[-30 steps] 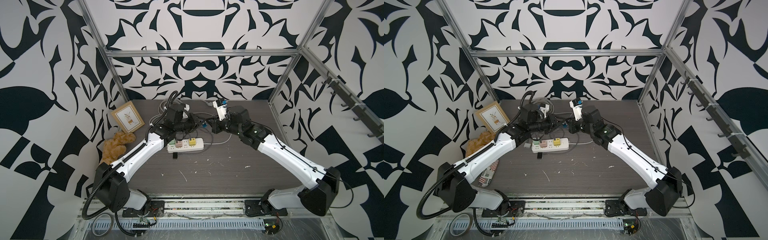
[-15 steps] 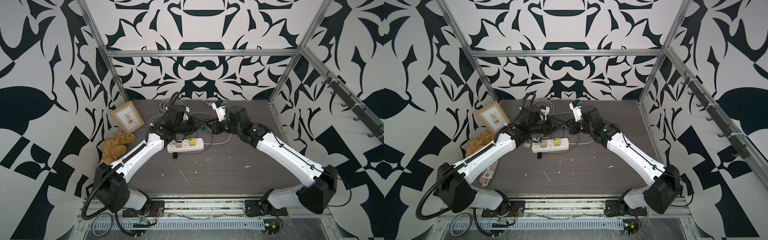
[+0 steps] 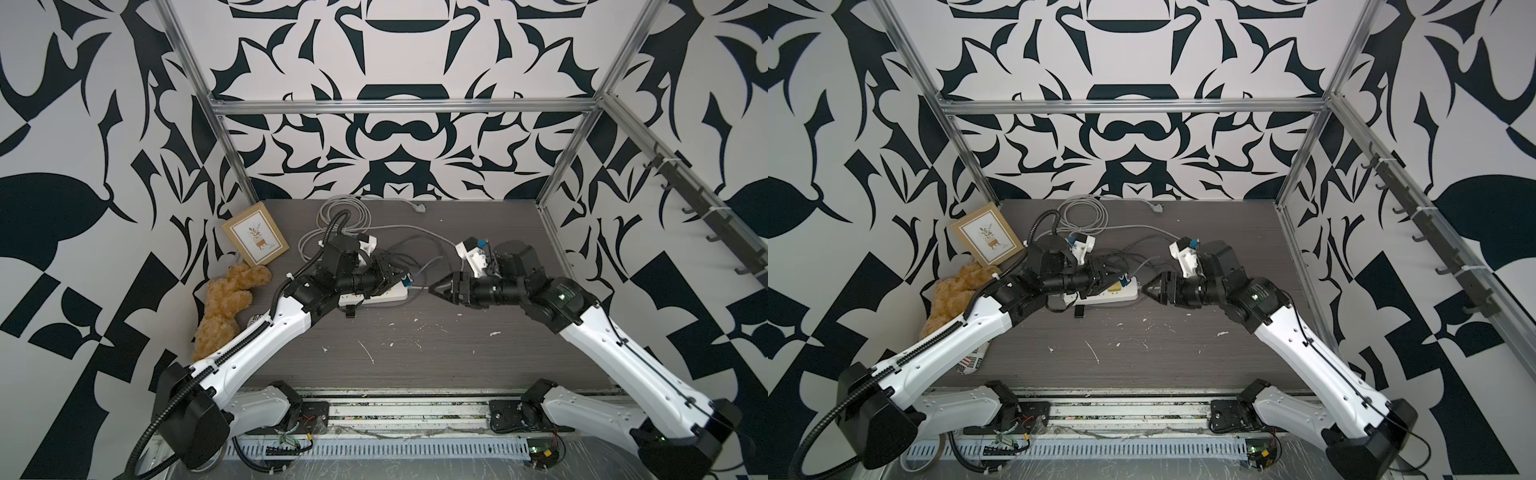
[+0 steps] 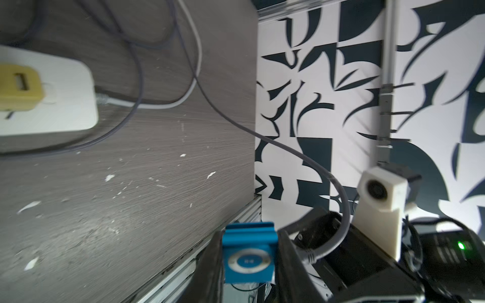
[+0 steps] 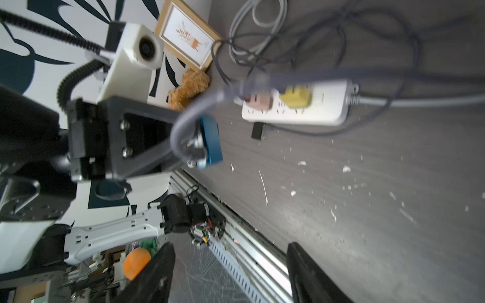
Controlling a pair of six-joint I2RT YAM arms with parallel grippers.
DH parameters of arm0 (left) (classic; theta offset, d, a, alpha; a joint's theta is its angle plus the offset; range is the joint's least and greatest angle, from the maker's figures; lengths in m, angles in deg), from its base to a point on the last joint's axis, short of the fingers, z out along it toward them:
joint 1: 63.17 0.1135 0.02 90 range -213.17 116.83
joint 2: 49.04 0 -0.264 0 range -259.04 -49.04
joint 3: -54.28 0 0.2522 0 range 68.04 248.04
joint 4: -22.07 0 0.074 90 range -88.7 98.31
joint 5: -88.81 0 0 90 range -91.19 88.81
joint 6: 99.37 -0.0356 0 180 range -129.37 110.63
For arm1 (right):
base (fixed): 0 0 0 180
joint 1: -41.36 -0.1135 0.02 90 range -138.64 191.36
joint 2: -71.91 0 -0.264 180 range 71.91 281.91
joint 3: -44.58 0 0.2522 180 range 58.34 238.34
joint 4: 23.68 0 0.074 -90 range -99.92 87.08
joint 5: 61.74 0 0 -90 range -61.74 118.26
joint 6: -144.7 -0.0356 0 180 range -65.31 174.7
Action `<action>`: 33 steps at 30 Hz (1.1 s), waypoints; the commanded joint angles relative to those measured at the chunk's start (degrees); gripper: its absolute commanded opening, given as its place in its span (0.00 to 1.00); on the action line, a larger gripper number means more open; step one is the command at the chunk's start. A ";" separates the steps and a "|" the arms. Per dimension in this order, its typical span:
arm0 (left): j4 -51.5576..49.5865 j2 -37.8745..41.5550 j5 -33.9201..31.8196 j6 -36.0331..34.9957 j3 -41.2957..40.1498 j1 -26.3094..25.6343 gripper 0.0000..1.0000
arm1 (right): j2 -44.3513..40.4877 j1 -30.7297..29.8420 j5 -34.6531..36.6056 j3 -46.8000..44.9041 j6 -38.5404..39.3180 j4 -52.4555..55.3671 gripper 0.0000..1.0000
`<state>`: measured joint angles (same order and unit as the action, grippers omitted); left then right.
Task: Charge mp3
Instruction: Place the MP3 player at the center of the board.
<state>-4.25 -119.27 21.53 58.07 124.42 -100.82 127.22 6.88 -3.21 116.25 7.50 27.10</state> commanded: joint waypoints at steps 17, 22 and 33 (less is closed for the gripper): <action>-27.05 -20.49 0.48 -11.89 1.46 -0.33 0.10 | 14.20 6.25 6.28 7.58 8.53 13.33 0.73; -28.01 -25.01 -1.55 -16.78 4.84 0.09 0.64 | 15.23 13.32 7.31 8.88 12.31 14.09 0.73; -23.72 5.30 -23.27 -27.12 2.21 10.21 1.00 | 2.41 23.14 25.17 -6.27 27.23 -6.36 0.99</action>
<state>-29.08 -125.94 10.36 37.06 129.49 -95.48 134.24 28.93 12.22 115.48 28.02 30.59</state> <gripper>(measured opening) 0.988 0.982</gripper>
